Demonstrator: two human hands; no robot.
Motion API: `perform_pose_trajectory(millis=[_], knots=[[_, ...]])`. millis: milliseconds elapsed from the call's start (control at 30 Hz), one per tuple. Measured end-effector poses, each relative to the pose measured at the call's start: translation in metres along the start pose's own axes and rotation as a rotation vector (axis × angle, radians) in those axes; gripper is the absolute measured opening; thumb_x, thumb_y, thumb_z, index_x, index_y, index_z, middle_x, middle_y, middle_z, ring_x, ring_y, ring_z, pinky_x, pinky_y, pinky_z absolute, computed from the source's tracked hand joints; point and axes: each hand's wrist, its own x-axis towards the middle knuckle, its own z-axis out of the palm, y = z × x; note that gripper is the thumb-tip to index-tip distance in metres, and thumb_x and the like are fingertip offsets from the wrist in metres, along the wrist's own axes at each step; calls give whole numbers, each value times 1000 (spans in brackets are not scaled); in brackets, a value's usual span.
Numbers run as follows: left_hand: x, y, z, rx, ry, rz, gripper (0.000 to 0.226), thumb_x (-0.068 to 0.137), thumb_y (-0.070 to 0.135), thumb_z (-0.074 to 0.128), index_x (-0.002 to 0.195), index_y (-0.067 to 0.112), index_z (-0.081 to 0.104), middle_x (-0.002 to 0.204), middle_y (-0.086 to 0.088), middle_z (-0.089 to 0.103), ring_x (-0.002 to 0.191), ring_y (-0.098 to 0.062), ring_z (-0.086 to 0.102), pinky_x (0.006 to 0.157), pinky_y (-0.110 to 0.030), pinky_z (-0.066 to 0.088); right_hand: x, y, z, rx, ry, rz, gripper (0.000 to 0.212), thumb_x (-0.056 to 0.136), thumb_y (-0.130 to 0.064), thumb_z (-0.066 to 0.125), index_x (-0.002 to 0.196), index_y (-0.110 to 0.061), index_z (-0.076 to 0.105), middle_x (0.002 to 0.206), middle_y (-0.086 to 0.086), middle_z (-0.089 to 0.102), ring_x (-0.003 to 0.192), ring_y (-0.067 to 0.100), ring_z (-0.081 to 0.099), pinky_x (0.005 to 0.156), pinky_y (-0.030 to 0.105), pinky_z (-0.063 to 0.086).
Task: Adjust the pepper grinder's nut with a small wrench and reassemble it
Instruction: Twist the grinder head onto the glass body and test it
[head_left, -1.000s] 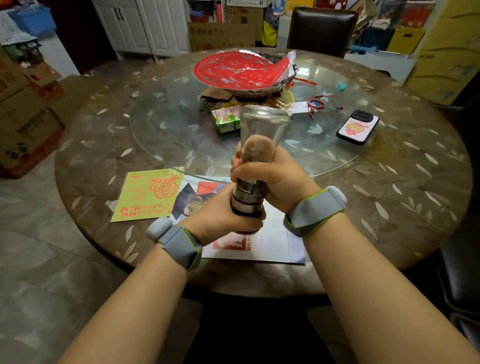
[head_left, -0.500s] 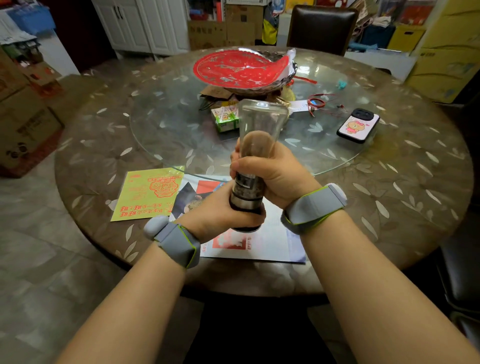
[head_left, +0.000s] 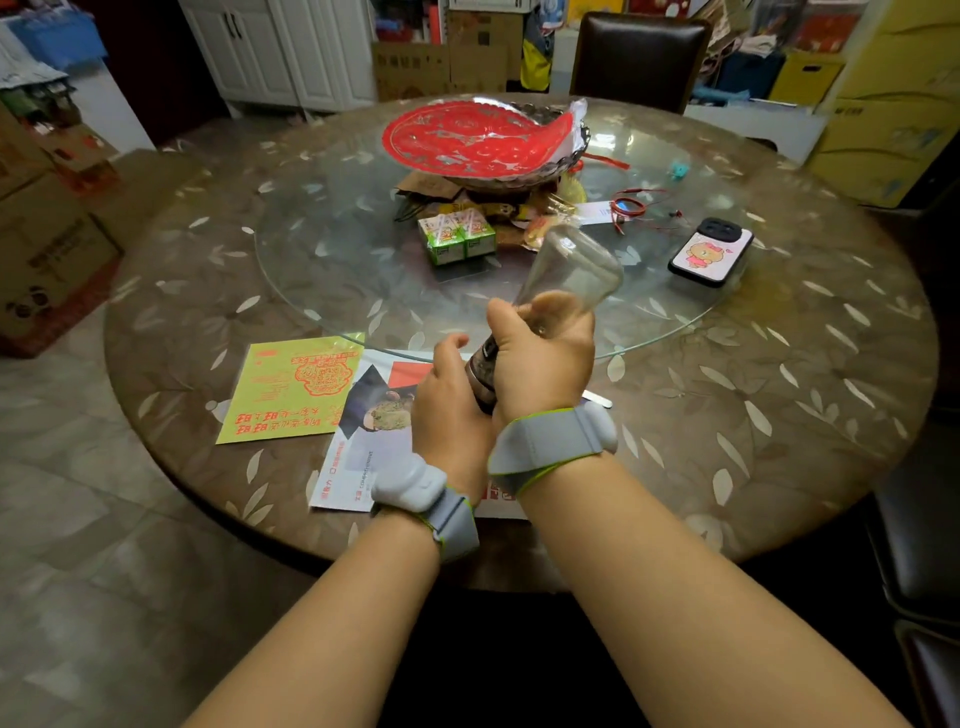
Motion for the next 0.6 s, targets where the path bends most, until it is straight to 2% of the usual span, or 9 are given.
perform_pose_trajectory(millis=[67, 133, 233, 267, 333, 400, 467, 533, 600], knots=[[1, 1, 1, 92, 31, -74, 55, 84, 26, 53, 137, 23, 38, 116, -11, 64, 109, -34, 57, 82, -42, 47, -3, 2, 1, 82, 68, 87, 36, 73, 3, 73, 80, -18, 45, 62, -2, 52, 43, -1, 48, 52, 12, 42], [0, -7, 0, 125, 40, -18, 59, 82, 24, 61, 136, 23, 39, 114, -9, 64, 108, -33, 58, 81, -41, 48, -4, 1, 0, 104, 39, 166, 37, 73, 0, 76, 83, -18, 45, 65, -3, 51, 46, 1, 51, 56, 18, 45], [0, -15, -6, 25, 6, 71, 65, 69, 26, 77, 125, 16, 46, 100, -3, 64, 97, -31, 63, 76, -39, 51, -5, -8, -5, 34, -244, 212, 37, 78, -3, 75, 101, -10, 47, 77, 0, 51, 45, -2, 53, 50, 15, 46], [2, -17, -7, -58, -7, 65, 61, 65, 28, 78, 117, 14, 51, 92, 0, 64, 91, -28, 65, 73, -39, 52, -3, -11, -7, -30, -376, 197, 41, 78, -8, 76, 108, -8, 48, 83, 1, 53, 52, -4, 56, 52, 11, 47], [5, -17, -8, -277, -53, 31, 50, 61, 27, 77, 104, 10, 57, 85, -6, 68, 81, -21, 68, 69, -37, 56, 3, -15, -12, -174, -595, 145, 52, 73, -29, 78, 115, -11, 53, 98, 1, 61, 82, 3, 63, 75, 17, 52], [2, -15, -9, -546, -101, -59, 40, 63, 20, 77, 100, 12, 63, 91, -16, 71, 83, -21, 70, 72, -34, 60, 6, -19, -16, -229, -683, 143, 53, 74, -39, 74, 116, -13, 57, 105, 0, 64, 97, 9, 63, 85, 25, 50], [-2, -13, -9, -791, -132, -165, 27, 67, 18, 79, 92, 22, 69, 97, -16, 72, 90, -27, 70, 80, -41, 59, 8, -21, -22, -253, -688, 144, 42, 83, -34, 70, 116, -10, 58, 104, -1, 64, 95, 7, 62, 82, 23, 47], [-7, -6, -10, -1043, -151, -249, 14, 77, 12, 74, 88, 20, 71, 95, -13, 70, 87, -24, 68, 83, -38, 56, 8, -20, -29, -233, -724, 162, 30, 86, -25, 67, 112, -10, 62, 96, -4, 65, 88, 2, 62, 77, 18, 46], [-10, -1, -15, -1214, -165, -368, 7, 88, 11, 65, 93, 15, 67, 94, -8, 68, 90, -18, 64, 87, -34, 49, 8, -16, -35, -178, -778, 203, 29, 82, -21, 71, 109, -11, 64, 94, -4, 67, 88, 2, 63, 79, 18, 47]])
